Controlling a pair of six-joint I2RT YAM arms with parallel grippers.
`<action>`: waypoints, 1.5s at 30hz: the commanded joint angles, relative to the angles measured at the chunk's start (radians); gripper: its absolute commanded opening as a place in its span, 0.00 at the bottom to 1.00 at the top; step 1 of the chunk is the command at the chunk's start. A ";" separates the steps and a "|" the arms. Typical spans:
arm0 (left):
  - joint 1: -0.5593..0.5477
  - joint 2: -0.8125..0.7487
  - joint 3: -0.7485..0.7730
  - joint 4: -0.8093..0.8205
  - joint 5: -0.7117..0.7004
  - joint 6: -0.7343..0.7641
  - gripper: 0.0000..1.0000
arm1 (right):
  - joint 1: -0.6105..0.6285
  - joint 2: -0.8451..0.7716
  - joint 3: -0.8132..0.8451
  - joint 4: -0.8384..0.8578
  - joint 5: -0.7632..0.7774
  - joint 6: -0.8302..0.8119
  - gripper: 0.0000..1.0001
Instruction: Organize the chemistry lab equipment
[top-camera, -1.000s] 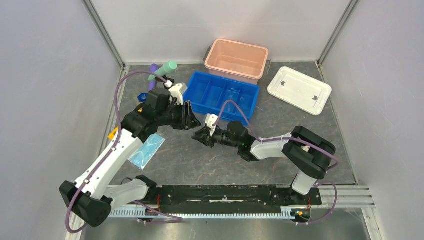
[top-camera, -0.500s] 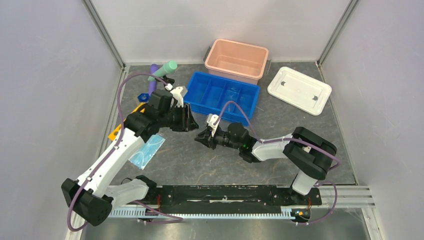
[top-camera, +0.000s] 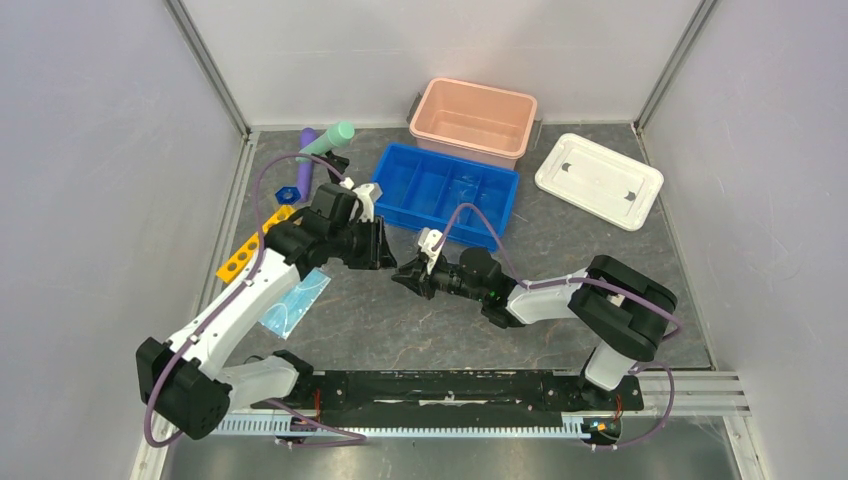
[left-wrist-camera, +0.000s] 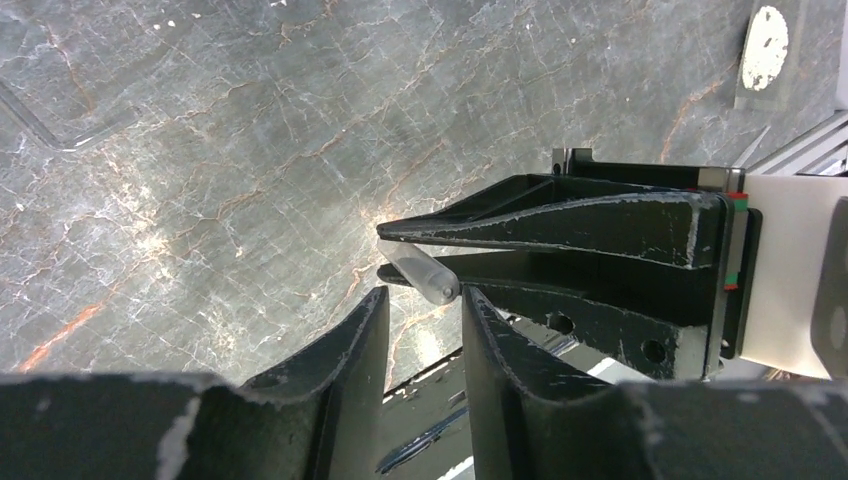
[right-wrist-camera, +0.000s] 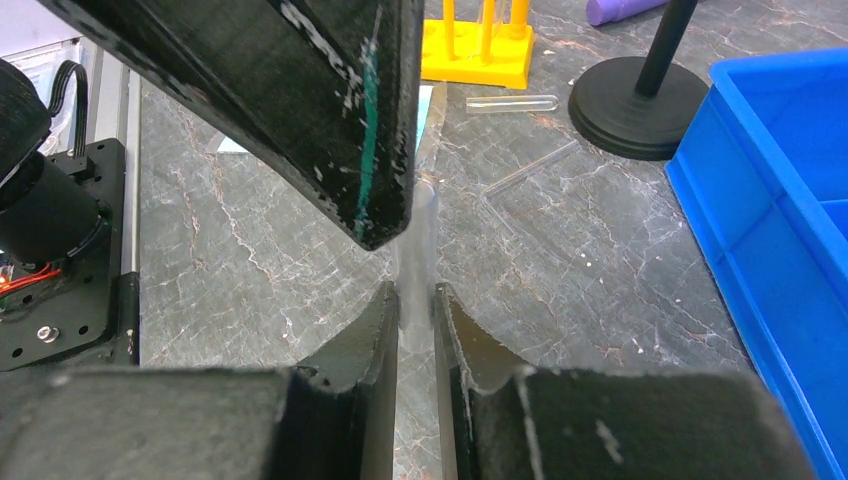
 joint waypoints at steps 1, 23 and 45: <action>-0.003 0.033 0.001 0.038 0.026 0.021 0.39 | -0.001 -0.028 0.003 0.041 0.011 0.007 0.10; -0.002 -0.011 0.077 -0.095 -0.260 -0.032 0.12 | -0.001 -0.078 -0.030 0.005 0.019 0.002 0.50; 0.456 -0.071 0.055 -0.022 -0.548 -0.038 0.16 | 0.000 -0.686 -0.188 -0.277 0.159 -0.044 0.94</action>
